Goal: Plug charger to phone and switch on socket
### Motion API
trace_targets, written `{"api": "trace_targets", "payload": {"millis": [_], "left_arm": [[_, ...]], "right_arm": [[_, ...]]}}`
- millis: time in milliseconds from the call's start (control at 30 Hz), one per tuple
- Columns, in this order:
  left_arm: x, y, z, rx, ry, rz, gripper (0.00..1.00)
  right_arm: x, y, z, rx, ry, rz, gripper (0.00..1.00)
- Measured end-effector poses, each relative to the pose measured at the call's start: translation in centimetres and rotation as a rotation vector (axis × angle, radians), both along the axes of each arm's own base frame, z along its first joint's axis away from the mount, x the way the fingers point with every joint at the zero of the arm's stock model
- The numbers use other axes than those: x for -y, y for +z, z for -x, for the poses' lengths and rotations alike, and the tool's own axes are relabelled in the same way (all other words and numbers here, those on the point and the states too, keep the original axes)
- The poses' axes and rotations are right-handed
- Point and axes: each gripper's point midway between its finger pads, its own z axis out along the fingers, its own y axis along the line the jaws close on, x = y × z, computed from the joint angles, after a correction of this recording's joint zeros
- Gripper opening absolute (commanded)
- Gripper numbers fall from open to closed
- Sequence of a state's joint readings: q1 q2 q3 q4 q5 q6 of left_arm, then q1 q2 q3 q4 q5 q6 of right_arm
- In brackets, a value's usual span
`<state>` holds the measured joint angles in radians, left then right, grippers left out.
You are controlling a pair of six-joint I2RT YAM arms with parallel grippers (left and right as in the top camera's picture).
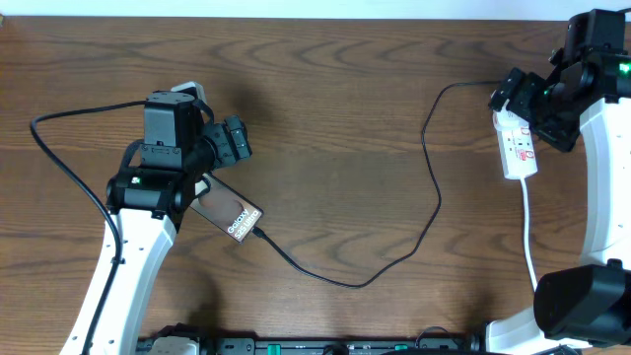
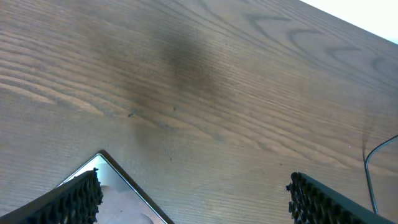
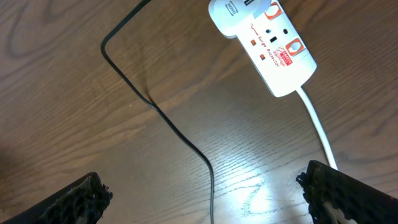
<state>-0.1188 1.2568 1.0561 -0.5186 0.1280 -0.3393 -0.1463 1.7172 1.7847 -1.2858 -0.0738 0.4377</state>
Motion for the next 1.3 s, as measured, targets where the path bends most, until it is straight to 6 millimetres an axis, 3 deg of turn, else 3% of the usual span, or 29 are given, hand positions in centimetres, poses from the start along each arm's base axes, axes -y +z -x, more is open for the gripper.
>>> {"api": "trace_targets", "payload": {"millis": [567, 833, 967, 1100, 1167, 1300], "left_arm": [[0.0, -0.2, 0.2, -0.014, 0.0, -0.002, 0.94], [-1.3, -0.2, 0.8, -0.015, 0.047, -0.053, 0.94], [-1.8, 2.1, 0.5, 0.14, 0.082, -0.071, 0.94], [-1.8, 5.6, 0.8, 0.431, 0.089, -0.062, 0.94], [-1.9, 7.0, 1.6, 0.58, 0.09, -0.055, 0.94], [-2.5, 7.7, 4.4, 0.774, 0.095, -0.06, 0.94]], "right_arm": [[0.0, 0.0, 0.0, 0.0, -0.002, -0.001, 0.99], [0.0, 0.0, 0.0, 0.0, -0.002, -0.001, 0.99], [0.0, 0.0, 0.0, 0.0, -0.003, -0.001, 0.99], [0.0, 0.0, 0.1, -0.003, -0.003, -0.001, 0.99], [0.0, 0.0, 0.0, -0.001, -0.003, 0.001, 0.99], [0.0, 0.0, 0.0, -0.001, -0.004, 0.002, 0.99]]}}
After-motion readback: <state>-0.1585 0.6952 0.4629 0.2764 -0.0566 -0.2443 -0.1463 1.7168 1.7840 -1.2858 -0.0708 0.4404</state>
